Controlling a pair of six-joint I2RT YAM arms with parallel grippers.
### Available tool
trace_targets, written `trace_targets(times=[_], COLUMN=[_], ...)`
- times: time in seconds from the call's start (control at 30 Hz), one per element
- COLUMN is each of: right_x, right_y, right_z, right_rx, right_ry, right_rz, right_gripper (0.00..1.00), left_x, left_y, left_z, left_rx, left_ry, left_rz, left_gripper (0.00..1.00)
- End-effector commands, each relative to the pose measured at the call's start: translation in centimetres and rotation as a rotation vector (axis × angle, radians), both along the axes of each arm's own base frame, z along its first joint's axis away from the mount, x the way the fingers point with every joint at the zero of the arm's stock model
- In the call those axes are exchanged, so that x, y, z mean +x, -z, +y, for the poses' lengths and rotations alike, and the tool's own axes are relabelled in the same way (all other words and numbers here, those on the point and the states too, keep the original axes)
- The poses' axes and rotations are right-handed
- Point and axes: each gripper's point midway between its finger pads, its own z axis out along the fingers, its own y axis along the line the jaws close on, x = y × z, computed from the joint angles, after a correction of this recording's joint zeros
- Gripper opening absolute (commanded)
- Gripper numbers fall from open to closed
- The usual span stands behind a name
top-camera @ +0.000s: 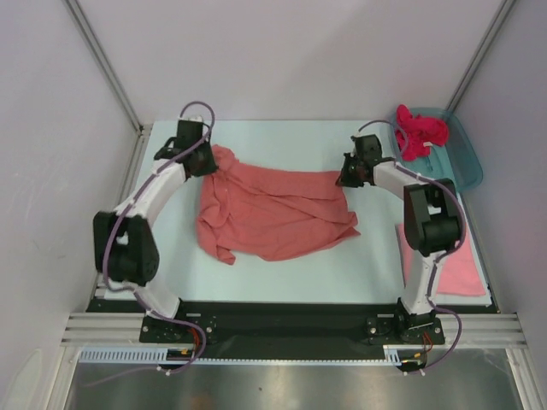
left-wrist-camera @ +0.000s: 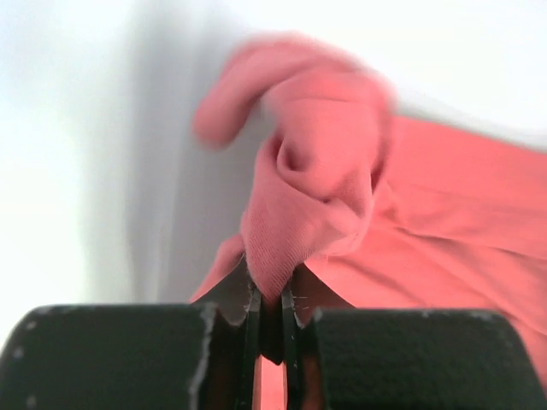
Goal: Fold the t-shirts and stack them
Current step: Flatten the tshirt out
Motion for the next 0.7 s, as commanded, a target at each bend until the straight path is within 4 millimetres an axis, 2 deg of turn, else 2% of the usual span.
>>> trace_targets(times=[0.0,0.03,0.07,0.1,0.13,0.17,0.2,0.23,0.3,0.33,0.37,0.4,0.43,0.47,0.53,0.57,0.67], right_x=[0.9,0.0,-1.0,-1.9,-3.8,-5.1,-6.3,-8.5,-11.4,-12.6,-15.3,-16.6,-18.1,-20.2,-22.4,-23.6,-24.3], right_y=[-13.8,-15.9,-17.0,-18.3,-22.7,-23.4,-25.2,-28.4,-30.7,-31.7,-34.8,-35.6,-36.9,-38.5,-40.3,-40.9,-41.1], right_z=[-1.9,-2.1,-2.6,-3.1,-3.5,-3.8,-4.2,-4.6,-5.7,-6.2,-7.0,-7.5,-8.1,-8.8,-9.5,-9.8,-9.8], right_rx=[0.017,0.024,0.023,0.021,0.045,0.043,0.042,0.058,0.049,0.047,0.067,0.063,0.061,0.068,0.072,0.071,0.069], right_ry=[0.115,0.123,0.130,0.140,0.144,0.146,0.144,0.144,0.165,0.170,0.184,0.196,0.205,0.220,0.233,0.232,0.223], right_rz=[-0.333,-0.374,-0.395,-0.418,-0.512,-0.515,-0.552,-0.624,-0.679,-0.710,-0.799,-0.822,-0.863,-0.915,-0.973,-0.996,-0.989], right_gripper=[0.00,0.00,0.00,0.00,0.00,0.00,0.00,0.00,0.00,0.00,0.00,0.00,0.00,0.00,0.00,0.00,0.00], left_x=[-1.9,-2.7,-4.4,-5.7,-7.0,-8.1,-10.7,-12.4,-15.5,-18.5,-20.2,-21.6,-24.2,-25.2,-27.1,-27.6,-27.7], left_y=[-13.6,-14.7,-18.2,-19.6,-20.3,-21.8,-24.8,-25.3,-27.9,-29.9,-31.3,-32.2,-33.9,-34.3,-35.8,-35.7,-35.8], left_z=[-1.6,-2.1,-2.3,-3.3,-3.6,-3.9,-4.0,-4.6,-4.9,-5.1,-5.0,-5.0,-5.1,-5.1,-5.1,-5.0,-4.9], left_rx=[-0.104,-0.125,-0.140,-0.176,-0.193,-0.206,-0.224,-0.248,-0.264,-0.275,-0.280,-0.284,-0.293,-0.297,-0.298,-0.300,-0.290], left_ry=[0.135,0.173,0.211,0.274,0.305,0.334,0.372,0.425,0.486,0.533,0.549,0.567,0.602,0.617,0.642,0.645,0.638], left_rz=[-0.354,-0.386,-0.482,-0.521,-0.550,-0.600,-0.696,-0.722,-0.826,-0.906,-0.966,-1.000,-1.062,-1.073,-1.107,-1.092,-1.070], left_gripper=[0.00,0.00,0.00,0.00,0.00,0.00,0.00,0.00,0.00,0.00,0.00,0.01,0.01,0.01,0.01,0.01,0.01])
